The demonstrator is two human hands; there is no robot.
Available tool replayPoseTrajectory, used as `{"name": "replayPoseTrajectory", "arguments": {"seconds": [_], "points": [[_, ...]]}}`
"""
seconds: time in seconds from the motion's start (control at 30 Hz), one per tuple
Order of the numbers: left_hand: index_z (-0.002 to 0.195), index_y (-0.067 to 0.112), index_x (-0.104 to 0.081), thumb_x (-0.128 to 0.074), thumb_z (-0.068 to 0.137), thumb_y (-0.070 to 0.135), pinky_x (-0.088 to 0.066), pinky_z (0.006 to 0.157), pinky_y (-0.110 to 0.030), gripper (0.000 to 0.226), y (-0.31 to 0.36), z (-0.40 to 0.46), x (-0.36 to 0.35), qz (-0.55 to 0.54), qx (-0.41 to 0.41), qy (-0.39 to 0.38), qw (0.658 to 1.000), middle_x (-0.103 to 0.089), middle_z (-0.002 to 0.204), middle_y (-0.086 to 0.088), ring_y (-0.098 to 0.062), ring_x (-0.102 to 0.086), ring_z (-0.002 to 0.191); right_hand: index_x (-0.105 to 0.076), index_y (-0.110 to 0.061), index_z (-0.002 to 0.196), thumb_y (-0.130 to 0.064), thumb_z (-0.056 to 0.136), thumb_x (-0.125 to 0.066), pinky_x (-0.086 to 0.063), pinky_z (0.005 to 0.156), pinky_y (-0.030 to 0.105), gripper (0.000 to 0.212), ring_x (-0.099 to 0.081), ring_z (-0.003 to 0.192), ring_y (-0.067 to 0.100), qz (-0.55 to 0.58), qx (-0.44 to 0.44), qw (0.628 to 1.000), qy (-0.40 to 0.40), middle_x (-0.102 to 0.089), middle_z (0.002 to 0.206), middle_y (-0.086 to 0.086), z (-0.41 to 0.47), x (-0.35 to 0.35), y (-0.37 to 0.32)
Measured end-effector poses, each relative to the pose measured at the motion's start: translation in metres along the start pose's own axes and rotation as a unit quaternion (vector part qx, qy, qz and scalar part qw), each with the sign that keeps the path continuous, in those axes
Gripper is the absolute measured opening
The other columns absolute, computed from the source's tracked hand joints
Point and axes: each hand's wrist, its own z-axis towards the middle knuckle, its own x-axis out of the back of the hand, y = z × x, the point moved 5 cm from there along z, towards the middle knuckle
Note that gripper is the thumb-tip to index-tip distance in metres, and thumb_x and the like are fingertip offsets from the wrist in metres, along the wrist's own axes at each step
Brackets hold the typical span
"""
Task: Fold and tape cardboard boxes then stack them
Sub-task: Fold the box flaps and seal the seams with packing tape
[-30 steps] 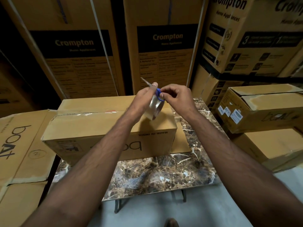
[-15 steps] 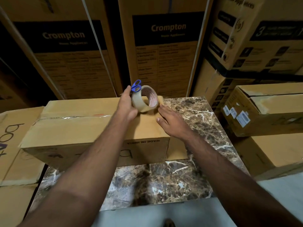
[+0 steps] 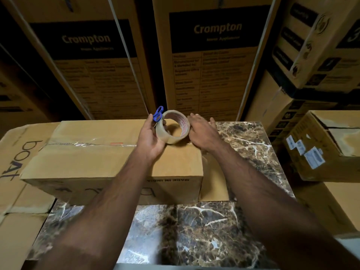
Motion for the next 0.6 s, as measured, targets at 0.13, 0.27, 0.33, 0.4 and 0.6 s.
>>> {"name": "replayPoseTrajectory", "arguments": {"seconds": [0.13, 0.27, 0.33, 0.4, 0.6], "points": [[0.107, 0.01, -0.064, -0.056, 0.099, 0.04, -0.049, 0.058, -0.028, 0.032, -0.002, 0.008, 0.002, 0.0, 0.002, -0.002, 1.0, -0.06, 0.07, -0.005, -0.014, -0.054, 0.06, -0.052, -0.017, 0.146, -0.035, 0.108, -0.037, -0.028, 0.119, 0.046, 0.045, -0.042, 0.142, 0.023, 0.242, -0.088, 0.966, 0.01, -0.049, 0.152, 0.004, 0.022, 0.014, 0.027], [0.115, 0.011, -0.062, -0.056, 0.099, 0.04, -0.05, 0.055, -0.027, 0.034, 0.0, 0.013, -0.005, 0.013, -0.004, -0.005, 1.0, -0.059, 0.074, -0.005, -0.014, -0.055, 0.059, -0.069, -0.02, 0.124, -0.059, 0.105, -0.015, -0.039, 0.111, 0.047, 0.07, -0.056, 0.128, 0.027, 0.414, -0.165, 0.895, -0.029, -0.061, 0.139, 0.011, 0.02, 0.012, 0.046], [0.117, 0.01, -0.062, -0.057, 0.099, 0.04, -0.052, 0.054, -0.028, 0.035, 0.0, 0.014, -0.002, 0.004, -0.001, -0.009, 1.0, -0.06, 0.073, -0.005, -0.014, -0.056, 0.059, -0.061, -0.027, 0.136, -0.075, 0.096, -0.012, -0.029, 0.119, 0.054, 0.08, -0.047, 0.138, 0.028, 0.457, -0.175, 0.871, -0.035, -0.048, 0.153, 0.009, 0.004, -0.006, 0.043], [0.114, 0.01, -0.063, -0.056, 0.099, 0.04, -0.052, 0.054, -0.029, 0.034, -0.001, 0.017, 0.002, 0.004, 0.004, -0.01, 1.0, -0.06, 0.073, -0.005, -0.014, -0.056, 0.059, -0.048, -0.037, 0.145, -0.084, 0.089, -0.014, -0.023, 0.122, 0.055, 0.081, -0.041, 0.143, 0.027, 0.465, -0.182, 0.866, -0.036, -0.037, 0.16, 0.003, -0.017, -0.022, 0.034], [0.111, 0.012, -0.064, -0.058, 0.098, 0.039, -0.05, 0.061, -0.029, 0.031, -0.002, 0.018, -0.002, 0.005, 0.009, -0.02, 1.0, -0.061, 0.075, -0.005, -0.013, -0.055, 0.062, -0.042, -0.015, 0.152, -0.061, 0.104, -0.011, -0.028, 0.117, 0.051, 0.073, -0.04, 0.143, 0.032, 0.358, -0.2, 0.911, 0.046, -0.04, 0.157, 0.013, -0.036, 0.002, 0.038]]}}
